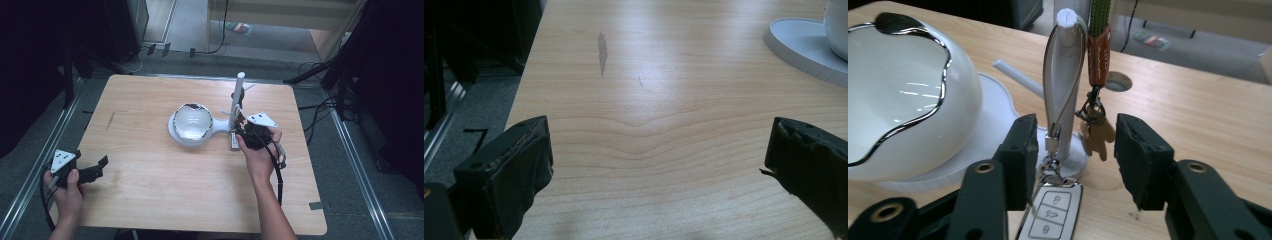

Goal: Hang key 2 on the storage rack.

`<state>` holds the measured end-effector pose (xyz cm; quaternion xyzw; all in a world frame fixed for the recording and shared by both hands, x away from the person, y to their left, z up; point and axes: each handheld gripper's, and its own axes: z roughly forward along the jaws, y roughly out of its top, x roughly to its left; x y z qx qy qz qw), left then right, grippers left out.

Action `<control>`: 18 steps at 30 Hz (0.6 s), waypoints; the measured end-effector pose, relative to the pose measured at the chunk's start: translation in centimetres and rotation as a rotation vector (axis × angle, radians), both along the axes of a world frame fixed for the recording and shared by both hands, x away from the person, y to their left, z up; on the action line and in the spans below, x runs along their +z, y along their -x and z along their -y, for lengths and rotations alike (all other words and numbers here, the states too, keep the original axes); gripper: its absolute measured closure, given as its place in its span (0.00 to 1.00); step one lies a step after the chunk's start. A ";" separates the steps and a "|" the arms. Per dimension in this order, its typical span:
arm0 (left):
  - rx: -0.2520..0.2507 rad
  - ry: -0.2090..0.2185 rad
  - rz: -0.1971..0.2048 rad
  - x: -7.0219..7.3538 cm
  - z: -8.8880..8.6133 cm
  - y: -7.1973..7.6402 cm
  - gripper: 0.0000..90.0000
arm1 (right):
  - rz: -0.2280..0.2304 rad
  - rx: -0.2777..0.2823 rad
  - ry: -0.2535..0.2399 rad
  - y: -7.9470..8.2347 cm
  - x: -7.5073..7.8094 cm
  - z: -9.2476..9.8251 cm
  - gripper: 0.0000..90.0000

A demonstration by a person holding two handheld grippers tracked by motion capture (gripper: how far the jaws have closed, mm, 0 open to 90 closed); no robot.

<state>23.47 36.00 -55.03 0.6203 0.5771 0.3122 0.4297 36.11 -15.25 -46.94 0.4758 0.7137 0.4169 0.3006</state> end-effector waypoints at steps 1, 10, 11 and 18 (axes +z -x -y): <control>0.000 -0.001 0.000 0.0 0.0 0.0 0.00 | -0.008 0.010 -0.018 0.1 0.0 0.2 0.52; -0.001 -0.006 0.001 0.0 0.0 0.0 0.00 | -0.041 0.044 -0.037 1.1 0.0 1.1 0.23; -0.001 -0.007 0.000 0.0 0.0 0.0 0.00 | -0.040 0.050 -0.040 1.2 0.1 1.2 0.21; -0.001 -0.007 0.002 0.0 0.0 0.0 0.00 | -0.043 0.029 -0.003 1.8 0.0 1.6 0.00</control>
